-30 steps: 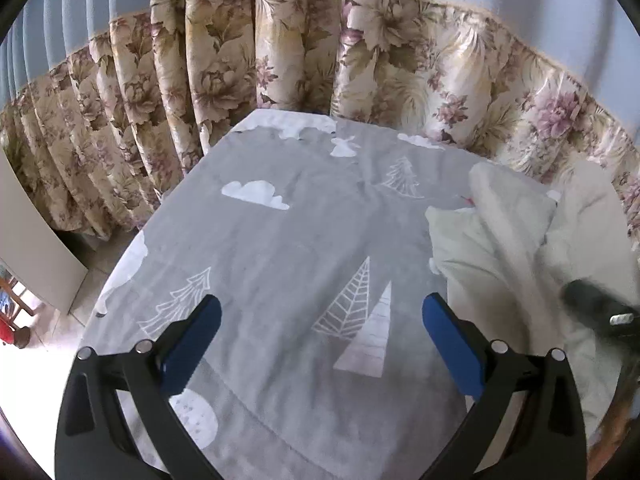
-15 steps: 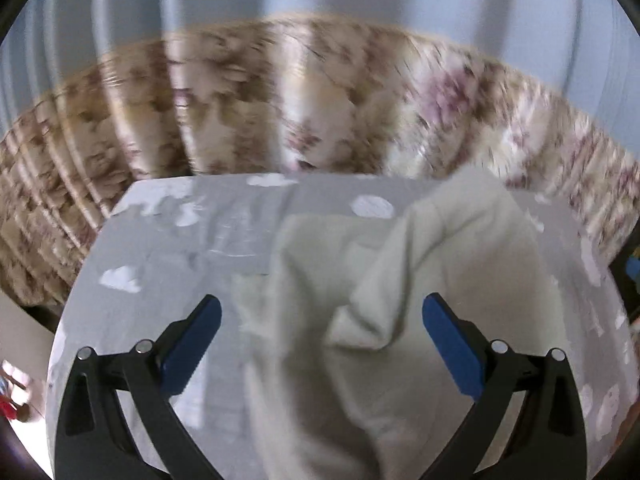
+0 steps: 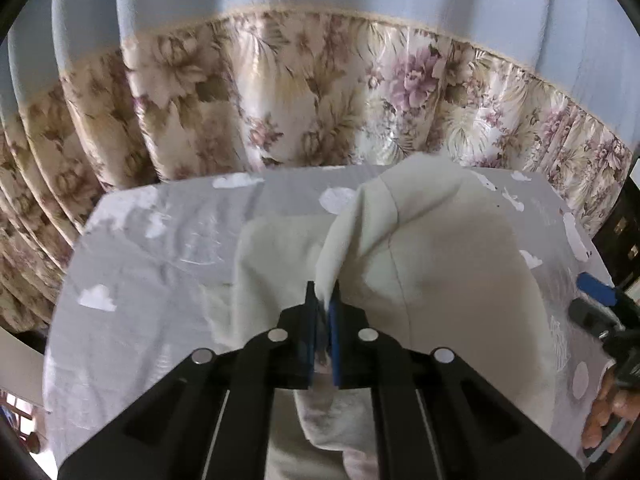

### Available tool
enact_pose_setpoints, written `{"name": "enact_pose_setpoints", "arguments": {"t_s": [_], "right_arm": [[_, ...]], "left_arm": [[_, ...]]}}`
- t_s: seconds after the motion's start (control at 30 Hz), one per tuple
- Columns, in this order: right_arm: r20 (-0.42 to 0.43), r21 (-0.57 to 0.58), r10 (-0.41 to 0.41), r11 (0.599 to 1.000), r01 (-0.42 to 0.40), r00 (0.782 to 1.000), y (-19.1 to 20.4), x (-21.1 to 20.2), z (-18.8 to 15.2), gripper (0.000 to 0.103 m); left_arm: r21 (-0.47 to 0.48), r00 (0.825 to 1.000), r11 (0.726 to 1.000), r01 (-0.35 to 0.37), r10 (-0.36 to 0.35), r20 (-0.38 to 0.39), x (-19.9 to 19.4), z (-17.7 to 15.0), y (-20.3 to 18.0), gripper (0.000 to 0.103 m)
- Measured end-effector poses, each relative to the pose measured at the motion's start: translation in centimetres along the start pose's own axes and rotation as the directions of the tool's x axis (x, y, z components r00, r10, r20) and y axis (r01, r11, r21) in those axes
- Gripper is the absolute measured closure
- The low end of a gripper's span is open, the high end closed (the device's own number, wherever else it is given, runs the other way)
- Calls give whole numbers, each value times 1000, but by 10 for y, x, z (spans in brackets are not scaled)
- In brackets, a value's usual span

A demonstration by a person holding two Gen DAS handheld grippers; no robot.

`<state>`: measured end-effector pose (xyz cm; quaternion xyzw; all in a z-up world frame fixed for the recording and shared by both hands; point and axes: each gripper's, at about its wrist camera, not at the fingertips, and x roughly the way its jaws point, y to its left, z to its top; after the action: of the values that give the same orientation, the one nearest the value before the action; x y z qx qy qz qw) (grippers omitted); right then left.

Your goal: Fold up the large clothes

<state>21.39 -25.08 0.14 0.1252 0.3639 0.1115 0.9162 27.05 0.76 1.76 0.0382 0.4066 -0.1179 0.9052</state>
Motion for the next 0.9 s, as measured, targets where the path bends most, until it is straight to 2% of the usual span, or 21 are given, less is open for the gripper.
{"name": "enact_pose_setpoints", "arguments": {"t_s": [0.1,0.13,0.27,0.37,0.43,0.5,0.53,0.57,0.6,0.63,0.7,0.8,0.9], "right_arm": [[-1,-48,6,999,-6,1000,25,6,-2,10],[5,-67,-4,998,5,1000,34,7,-5,10],[0,-182,-70,981,69,998,62,22,-18,9],[2,-225,-101,969,99,995,71,30,-25,7],[19,-233,-153,960,154,988,78,35,-30,3],[25,-224,-176,958,177,984,79,39,-36,3],[31,-204,-188,960,190,982,79,40,-40,3],[33,-191,-200,960,203,979,78,42,-43,3],[33,-183,-211,960,214,977,78,44,-46,3],[34,-171,-217,960,220,976,77,45,-48,3],[32,-155,-216,963,219,976,76,47,-49,3],[28,-148,-240,959,241,970,79,43,-45,3],[61,-148,-262,952,268,963,88,26,-39,3]], "left_arm": [[51,997,996,-72,71,26,-18,2,8,99],[92,993,989,-117,115,29,-18,2,9,99],[111,984,979,-170,175,-37,14,-13,25,98],[75,979,983,-168,175,-103,47,-40,39,98],[55,979,982,-182,186,-79,51,-51,38,94],[16,977,978,-208,208,-52,49,-57,37,91],[-24,977,977,-213,212,-35,43,-60,38,77],[-48,976,975,-217,216,-26,38,-62,38,67],[-71,977,975,-211,211,-16,31,-65,39,46],[-87,976,972,-218,218,-4,23,-67,39,35],[-102,976,972,-210,214,32,2,-75,38,27],[-105,978,976,-190,197,63,-18,-83,28,25],[-91,987,986,-141,147,63,-23,-94,16,24]]}}
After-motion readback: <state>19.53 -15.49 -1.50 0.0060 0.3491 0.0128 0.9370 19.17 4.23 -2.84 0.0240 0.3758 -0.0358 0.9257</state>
